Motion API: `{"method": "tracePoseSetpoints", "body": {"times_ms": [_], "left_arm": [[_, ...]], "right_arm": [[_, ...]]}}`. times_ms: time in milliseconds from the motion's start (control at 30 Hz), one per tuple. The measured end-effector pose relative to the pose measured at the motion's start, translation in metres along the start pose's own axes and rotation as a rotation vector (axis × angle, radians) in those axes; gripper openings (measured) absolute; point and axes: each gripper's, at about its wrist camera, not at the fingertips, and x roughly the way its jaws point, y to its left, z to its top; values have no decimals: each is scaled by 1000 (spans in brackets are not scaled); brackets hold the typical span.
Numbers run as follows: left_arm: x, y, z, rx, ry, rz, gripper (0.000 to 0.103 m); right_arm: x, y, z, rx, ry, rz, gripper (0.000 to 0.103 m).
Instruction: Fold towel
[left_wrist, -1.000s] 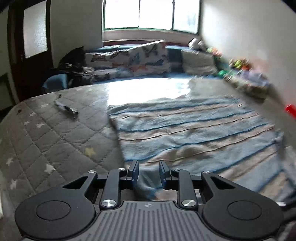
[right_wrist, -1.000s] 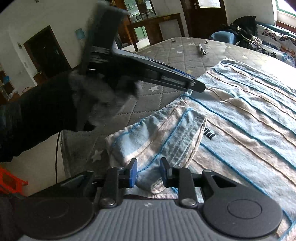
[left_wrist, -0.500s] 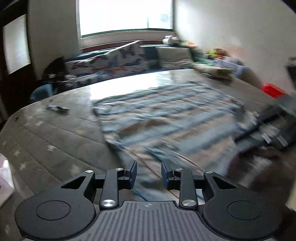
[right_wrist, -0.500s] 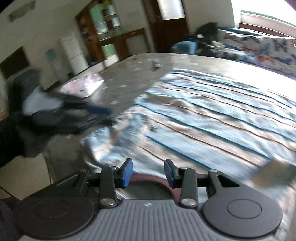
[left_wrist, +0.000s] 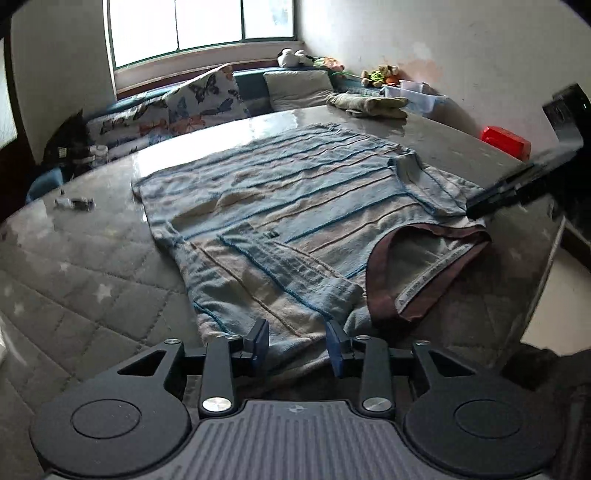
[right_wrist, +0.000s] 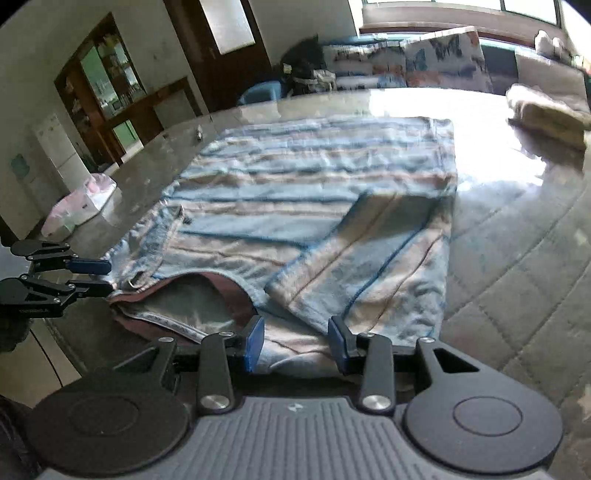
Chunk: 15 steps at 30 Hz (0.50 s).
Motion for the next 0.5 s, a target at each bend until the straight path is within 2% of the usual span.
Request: {"method": "tracePoseSetpoints", "body": {"times_ms": [133,300,400,500], "left_arm": [[-16,-9,-4,69,-26,3,47],[-11,-25,-11,152,-25,13,50],[-5,-36,-13,215,-31,18,50],[1,-41,-12,249,-40,20,50]], "right_arm": [[-12,-12,1,25,-38,-38,39],[-8,-20,-10,28,12,-58,40],[-20,-11,-10,-34,0,-57,46],[-25,-2,-12,-112,14,-68,46]]}}
